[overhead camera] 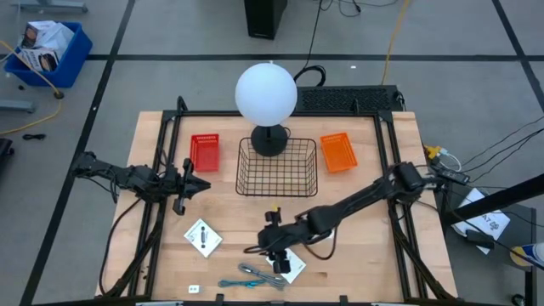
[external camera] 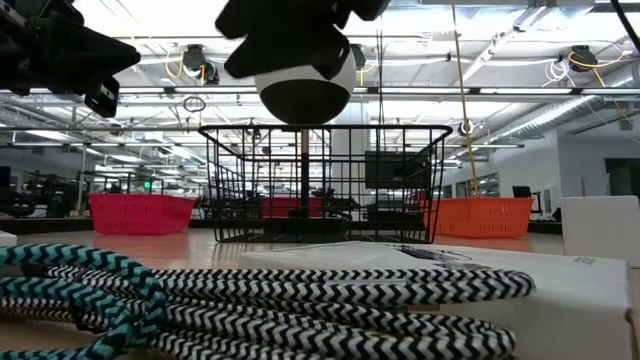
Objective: Pick and place items into bin
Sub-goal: Put the white black USB cable into the red bin
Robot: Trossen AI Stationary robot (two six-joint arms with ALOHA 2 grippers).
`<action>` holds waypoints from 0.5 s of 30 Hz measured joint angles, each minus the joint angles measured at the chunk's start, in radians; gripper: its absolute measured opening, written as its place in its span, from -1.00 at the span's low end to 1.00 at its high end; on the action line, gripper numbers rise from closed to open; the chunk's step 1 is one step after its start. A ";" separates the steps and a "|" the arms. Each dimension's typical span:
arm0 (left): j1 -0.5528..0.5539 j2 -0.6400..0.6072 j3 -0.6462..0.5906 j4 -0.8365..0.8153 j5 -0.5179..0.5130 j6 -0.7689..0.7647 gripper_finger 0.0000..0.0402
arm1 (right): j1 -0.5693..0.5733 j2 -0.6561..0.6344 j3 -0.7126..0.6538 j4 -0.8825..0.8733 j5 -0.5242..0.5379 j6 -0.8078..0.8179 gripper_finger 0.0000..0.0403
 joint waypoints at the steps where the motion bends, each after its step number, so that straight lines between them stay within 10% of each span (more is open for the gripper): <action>1: 0.000 0.000 0.000 -0.004 0.000 -0.003 -0.79 | -0.001 0.015 0.017 -0.016 0.000 -0.001 -0.21; 15: 0.000 0.000 0.000 -0.014 -0.022 0.003 -0.79 | 0.005 0.240 0.235 -0.185 -0.098 -0.018 -0.01</action>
